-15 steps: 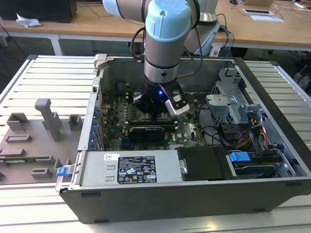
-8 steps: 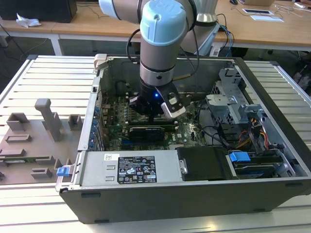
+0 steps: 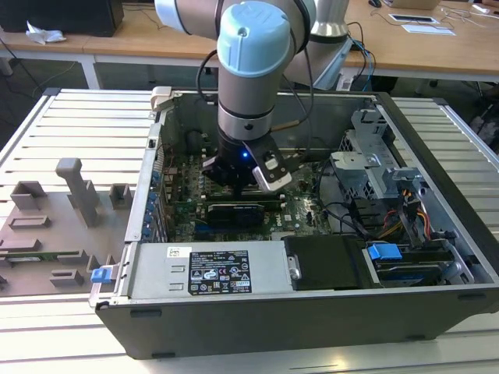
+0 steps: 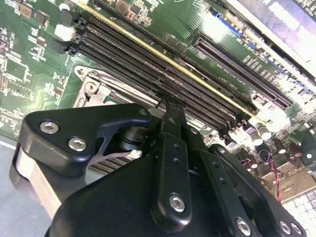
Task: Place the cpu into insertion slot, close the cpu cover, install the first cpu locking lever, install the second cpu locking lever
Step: 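Install the second cpu locking lever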
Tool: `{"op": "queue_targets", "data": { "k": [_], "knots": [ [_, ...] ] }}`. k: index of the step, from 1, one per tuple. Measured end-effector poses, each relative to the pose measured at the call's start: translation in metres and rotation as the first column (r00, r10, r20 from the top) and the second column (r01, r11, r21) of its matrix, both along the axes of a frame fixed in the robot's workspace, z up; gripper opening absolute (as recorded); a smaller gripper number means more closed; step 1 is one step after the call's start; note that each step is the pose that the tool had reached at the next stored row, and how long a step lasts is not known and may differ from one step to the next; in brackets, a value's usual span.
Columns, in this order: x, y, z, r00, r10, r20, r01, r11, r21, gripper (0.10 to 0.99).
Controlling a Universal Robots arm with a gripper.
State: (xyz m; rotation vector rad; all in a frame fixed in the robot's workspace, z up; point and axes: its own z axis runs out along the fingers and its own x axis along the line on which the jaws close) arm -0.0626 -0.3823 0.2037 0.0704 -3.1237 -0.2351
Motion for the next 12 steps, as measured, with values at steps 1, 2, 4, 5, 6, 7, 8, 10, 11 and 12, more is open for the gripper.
{"op": "queue_targets", "data": {
  "k": [1,2,4,5,6,7,8,10,11,12],
  "knots": [
    [-0.0003,0.0000,-0.0005,1.0000,0.001,0.0000,-0.001,1.0000,0.000,0.106],
    [-0.0007,0.0000,-0.0009,1.0000,0.001,-0.0001,-0.001,1.0000,0.000,0.106],
    [-0.0016,0.0000,-0.0019,1.0000,0.003,-0.0002,-0.003,1.0000,0.000,0.106],
    [-0.0019,0.0000,-0.0024,1.0000,0.004,-0.0001,-0.004,1.0000,0.000,0.106],
    [-0.0025,0.0000,-0.0027,1.0000,0.005,-0.0001,-0.005,1.0000,0.000,0.106],
    [-0.0032,0.0000,-0.0030,1.0000,0.006,-0.0001,-0.006,1.0000,0.000,0.106],
    [-0.0041,0.0000,-0.0032,1.0000,0.007,-0.0001,-0.007,1.0000,0.001,0.106],
    [-0.0074,0.0000,-0.0037,0.9999,0.011,-0.0002,-0.011,0.9999,0.002,0.106],
    [-0.0090,0.0000,-0.0037,0.9999,0.013,-0.0002,-0.013,0.9999,0.002,0.106],
    [-0.0123,0.0001,-0.0036,0.9999,0.017,0.0018,-0.017,0.9999,0.002,0.106]
  ]
}}
